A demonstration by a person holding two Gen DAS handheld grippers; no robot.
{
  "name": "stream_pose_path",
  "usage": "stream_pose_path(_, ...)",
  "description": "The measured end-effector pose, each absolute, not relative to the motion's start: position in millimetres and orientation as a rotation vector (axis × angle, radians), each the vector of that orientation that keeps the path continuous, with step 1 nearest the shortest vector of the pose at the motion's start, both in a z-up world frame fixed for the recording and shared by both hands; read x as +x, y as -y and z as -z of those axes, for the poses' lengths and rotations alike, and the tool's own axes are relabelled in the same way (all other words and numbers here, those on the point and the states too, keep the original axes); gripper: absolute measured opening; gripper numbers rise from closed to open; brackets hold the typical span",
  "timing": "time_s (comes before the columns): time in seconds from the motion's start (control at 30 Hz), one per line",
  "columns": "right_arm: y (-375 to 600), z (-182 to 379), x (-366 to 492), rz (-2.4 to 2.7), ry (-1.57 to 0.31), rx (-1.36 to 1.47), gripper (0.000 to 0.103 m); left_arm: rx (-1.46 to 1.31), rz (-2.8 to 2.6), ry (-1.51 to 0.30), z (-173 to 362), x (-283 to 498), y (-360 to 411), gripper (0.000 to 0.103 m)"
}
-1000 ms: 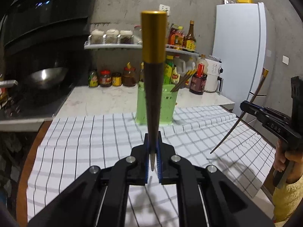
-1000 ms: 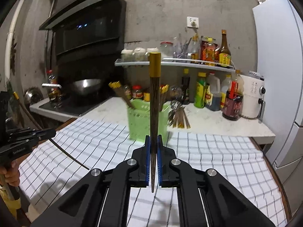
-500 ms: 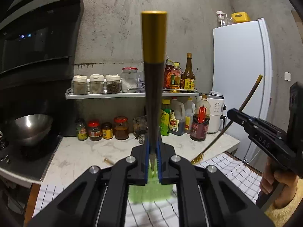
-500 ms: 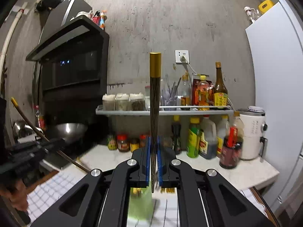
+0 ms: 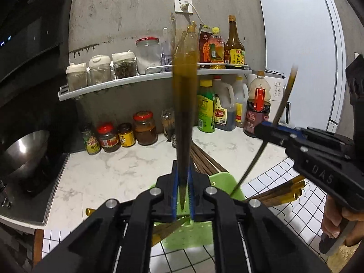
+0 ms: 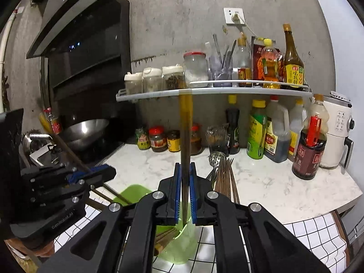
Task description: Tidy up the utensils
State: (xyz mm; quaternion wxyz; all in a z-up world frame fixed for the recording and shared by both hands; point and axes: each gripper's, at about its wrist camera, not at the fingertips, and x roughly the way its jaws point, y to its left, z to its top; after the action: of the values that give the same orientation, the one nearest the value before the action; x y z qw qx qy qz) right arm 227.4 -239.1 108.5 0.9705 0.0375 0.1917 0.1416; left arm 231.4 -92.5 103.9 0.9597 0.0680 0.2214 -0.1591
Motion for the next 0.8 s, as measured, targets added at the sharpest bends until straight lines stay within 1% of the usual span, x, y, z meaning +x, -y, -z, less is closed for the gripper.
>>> stream_pose_path(0.03,240,-110,227,-0.287,-0.386,0.076,0.015,0.131,0.322,-0.446,-106,231,91,0.037)
stream_pose_path(0.07,241,-113,223,-0.283,-0.375,0.078,0.025,0.123,0.317,-0.433,-108,229,89,0.049)
stream_pose_path(0.1,242,-117,220,-0.281,-0.366,0.078,0.033,0.117,0.312,-0.406,-113,223,86,0.050)
stream_pose_path(0.23,249,-137,194,-0.257,-0.318,0.062,0.040,0.086,0.296,-0.360,-134,203,76,0.050)
stream_pose_path(0.27,251,-142,185,-0.253,-0.308,0.062,0.043,0.075,0.289,-0.355,-138,197,72,0.053)
stream_pose_path(0.3,254,-147,173,-0.247,-0.297,0.061,0.049,0.068,0.277,-0.350,-142,189,69,0.056)
stream_pose_path(0.33,256,-150,163,-0.241,-0.294,0.058,0.053,0.069,0.247,-0.347,-144,179,65,0.061)
stream_pose_path(0.4,258,-152,137,-0.233,-0.299,0.046,0.070,0.101,0.192,-0.352,-142,161,61,0.067)
stream_pose_path(0.43,257,-150,124,-0.231,-0.316,0.036,0.073,0.117,0.176,-0.361,-138,150,59,0.069)
stream_pose_path(0.47,257,-147,115,-0.230,-0.332,0.028,0.080,0.128,0.163,-0.375,-133,139,56,0.073)
stream_pose_path(0.5,255,-141,101,-0.228,-0.355,0.018,0.084,0.138,0.149,-0.396,-126,128,53,0.075)
stream_pose_path(0.6,249,-120,68,-0.230,-0.415,0.005,0.089,0.140,0.109,-0.471,-101,92,43,0.080)
stream_pose_path(0.67,244,-106,49,-0.227,-0.448,0.006,0.089,0.117,0.093,-0.509,-87,73,36,0.087)
stream_pose_path(0.77,240,-86,20,-0.226,-0.487,0.022,0.095,0.096,0.075,-0.553,-68,48,30,0.093)
stream_pose_path(0.8,239,-80,11,-0.226,-0.502,0.031,0.095,0.101,0.067,-0.561,-63,40,29,0.097)
